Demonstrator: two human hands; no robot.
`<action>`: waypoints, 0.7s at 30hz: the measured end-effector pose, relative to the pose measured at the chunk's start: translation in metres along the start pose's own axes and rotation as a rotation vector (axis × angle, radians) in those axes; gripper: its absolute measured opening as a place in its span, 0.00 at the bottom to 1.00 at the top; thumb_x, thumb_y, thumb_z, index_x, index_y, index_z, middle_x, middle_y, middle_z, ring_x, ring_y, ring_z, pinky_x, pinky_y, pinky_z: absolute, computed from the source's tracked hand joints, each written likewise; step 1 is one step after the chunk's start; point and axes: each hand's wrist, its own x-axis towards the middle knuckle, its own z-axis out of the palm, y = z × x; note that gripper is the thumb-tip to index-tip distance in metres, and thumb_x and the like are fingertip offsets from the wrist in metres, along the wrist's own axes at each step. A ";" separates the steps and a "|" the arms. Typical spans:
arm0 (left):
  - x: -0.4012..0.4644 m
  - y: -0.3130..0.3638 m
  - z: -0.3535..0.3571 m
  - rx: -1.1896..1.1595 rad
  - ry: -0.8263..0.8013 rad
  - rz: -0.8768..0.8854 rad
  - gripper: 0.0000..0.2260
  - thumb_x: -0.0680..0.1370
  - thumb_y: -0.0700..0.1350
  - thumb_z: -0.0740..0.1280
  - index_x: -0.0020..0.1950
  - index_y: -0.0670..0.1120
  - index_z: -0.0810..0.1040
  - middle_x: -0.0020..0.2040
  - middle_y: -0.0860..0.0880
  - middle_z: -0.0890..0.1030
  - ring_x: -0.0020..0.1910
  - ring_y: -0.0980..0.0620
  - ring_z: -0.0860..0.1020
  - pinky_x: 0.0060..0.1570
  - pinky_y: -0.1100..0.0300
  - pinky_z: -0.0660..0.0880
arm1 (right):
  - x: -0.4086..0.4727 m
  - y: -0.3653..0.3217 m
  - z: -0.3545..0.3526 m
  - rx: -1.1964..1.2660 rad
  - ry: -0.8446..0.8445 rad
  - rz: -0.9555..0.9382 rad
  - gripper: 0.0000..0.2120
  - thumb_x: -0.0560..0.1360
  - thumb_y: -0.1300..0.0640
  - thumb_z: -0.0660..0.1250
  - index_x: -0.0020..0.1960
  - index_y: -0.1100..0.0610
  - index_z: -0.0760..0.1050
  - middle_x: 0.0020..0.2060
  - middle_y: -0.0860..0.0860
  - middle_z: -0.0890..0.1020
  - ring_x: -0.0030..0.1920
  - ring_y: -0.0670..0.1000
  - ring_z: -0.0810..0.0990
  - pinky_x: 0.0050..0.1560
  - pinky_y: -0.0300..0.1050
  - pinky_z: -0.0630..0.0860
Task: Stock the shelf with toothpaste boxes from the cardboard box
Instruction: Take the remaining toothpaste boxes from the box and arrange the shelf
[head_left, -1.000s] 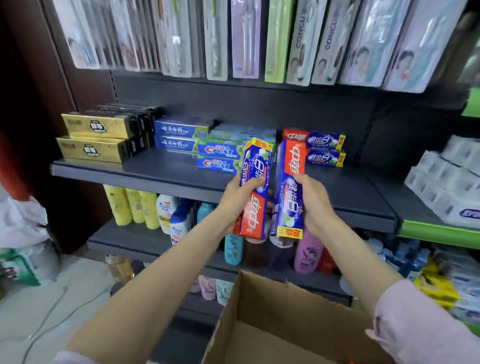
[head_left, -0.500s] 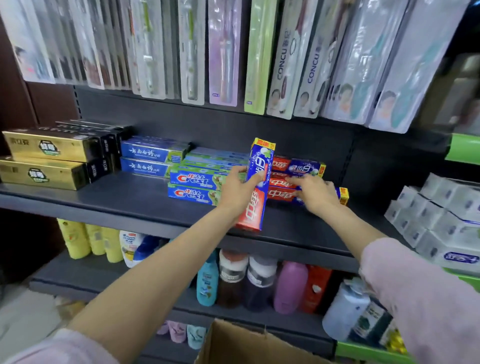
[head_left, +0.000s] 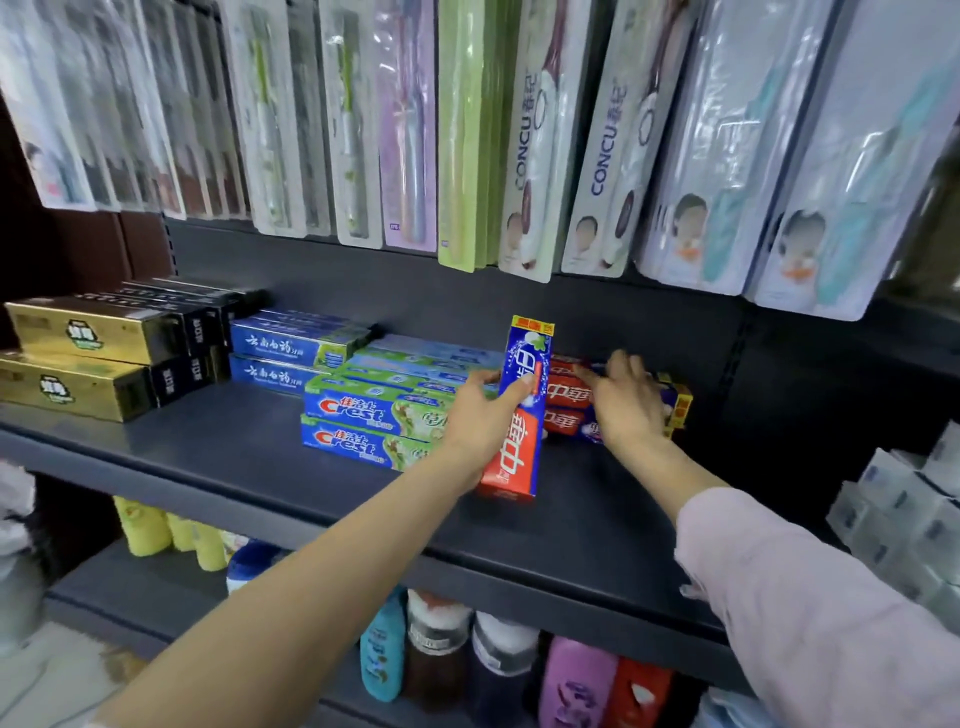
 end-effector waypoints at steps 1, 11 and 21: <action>0.002 0.000 0.001 -0.001 -0.010 -0.004 0.18 0.74 0.54 0.70 0.58 0.50 0.66 0.49 0.40 0.83 0.45 0.41 0.84 0.51 0.40 0.79 | -0.001 -0.001 0.002 0.106 0.003 0.060 0.18 0.80 0.55 0.53 0.68 0.55 0.69 0.63 0.58 0.70 0.62 0.58 0.67 0.53 0.47 0.64; 0.003 0.005 0.007 0.162 -0.134 0.086 0.18 0.77 0.46 0.68 0.65 0.45 0.73 0.50 0.44 0.82 0.38 0.52 0.80 0.39 0.63 0.77 | -0.014 -0.022 -0.010 0.612 0.016 0.065 0.18 0.77 0.63 0.58 0.66 0.55 0.69 0.59 0.58 0.77 0.59 0.58 0.76 0.63 0.54 0.71; 0.034 0.010 0.063 0.906 -0.291 0.411 0.23 0.70 0.45 0.76 0.61 0.41 0.73 0.58 0.43 0.79 0.58 0.46 0.76 0.57 0.58 0.72 | -0.056 0.029 -0.039 0.211 0.215 0.031 0.24 0.74 0.63 0.64 0.70 0.58 0.68 0.65 0.59 0.69 0.65 0.59 0.69 0.67 0.46 0.64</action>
